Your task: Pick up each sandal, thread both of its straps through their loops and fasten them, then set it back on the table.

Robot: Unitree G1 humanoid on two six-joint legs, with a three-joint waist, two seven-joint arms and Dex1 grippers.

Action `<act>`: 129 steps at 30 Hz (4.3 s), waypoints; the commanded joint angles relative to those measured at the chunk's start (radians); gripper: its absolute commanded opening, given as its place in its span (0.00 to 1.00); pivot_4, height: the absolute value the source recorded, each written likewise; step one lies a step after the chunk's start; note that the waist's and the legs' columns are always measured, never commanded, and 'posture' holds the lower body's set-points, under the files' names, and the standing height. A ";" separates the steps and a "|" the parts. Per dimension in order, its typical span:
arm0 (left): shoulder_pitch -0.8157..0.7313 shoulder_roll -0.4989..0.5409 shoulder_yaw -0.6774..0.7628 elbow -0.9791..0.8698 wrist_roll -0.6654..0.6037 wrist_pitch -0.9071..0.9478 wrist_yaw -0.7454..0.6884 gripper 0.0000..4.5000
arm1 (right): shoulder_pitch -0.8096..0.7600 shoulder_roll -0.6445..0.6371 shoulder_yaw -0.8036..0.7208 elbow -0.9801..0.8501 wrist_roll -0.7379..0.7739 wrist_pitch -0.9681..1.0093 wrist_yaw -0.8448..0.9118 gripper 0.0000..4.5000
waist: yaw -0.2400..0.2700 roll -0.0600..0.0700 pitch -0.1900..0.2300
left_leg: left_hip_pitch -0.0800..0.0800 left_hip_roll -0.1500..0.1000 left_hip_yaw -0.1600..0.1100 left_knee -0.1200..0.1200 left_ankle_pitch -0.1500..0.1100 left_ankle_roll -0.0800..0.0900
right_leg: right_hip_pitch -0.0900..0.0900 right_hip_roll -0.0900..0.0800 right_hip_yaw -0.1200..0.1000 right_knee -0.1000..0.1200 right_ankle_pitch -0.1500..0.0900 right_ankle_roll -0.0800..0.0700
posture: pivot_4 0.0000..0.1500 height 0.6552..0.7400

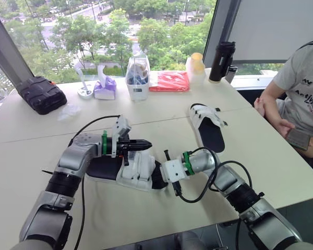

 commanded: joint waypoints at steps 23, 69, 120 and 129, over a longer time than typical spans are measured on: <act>-0.133 0.086 -0.176 0.117 0.449 -0.452 0.070 0.78 | 0.038 -0.010 0.062 0.031 -0.037 0.021 0.030 0.00 | -0.001 0.001 -0.001 | -0.002 0.000 0.001 0.000 0.000 0.001 | -0.002 0.000 -0.001 0.000 0.000 0.000 | 1.00 1.00; 0.119 0.276 0.201 -0.120 -0.376 0.673 -0.100 0.78 | 0.061 -0.396 -0.214 -0.648 0.214 0.305 0.162 0.00 | 0.019 -0.001 0.007 | -0.008 0.000 0.000 0.007 -0.001 0.002 | -0.005 -0.001 -0.002 0.002 0.000 0.000 | 1.00 1.00; -0.309 -0.597 0.716 0.192 -0.277 0.093 1.218 0.01 | -0.004 -0.370 -0.206 -0.625 0.195 0.332 0.064 0.00 | 0.048 -0.006 0.011 | -0.023 -0.004 0.002 0.012 0.007 -0.012 | -0.017 -0.004 0.000 -0.002 0.011 0.005 | 1.00 1.00; -0.433 -0.673 0.823 0.482 -0.305 -0.389 1.333 0.01 | -0.012 -0.359 -0.195 -0.615 0.187 0.333 0.060 0.00 | 0.050 -0.011 0.013 | -0.025 -0.008 0.001 0.013 0.007 -0.012 | -0.016 -0.007 0.000 -0.004 0.013 0.007 | 1.00 1.00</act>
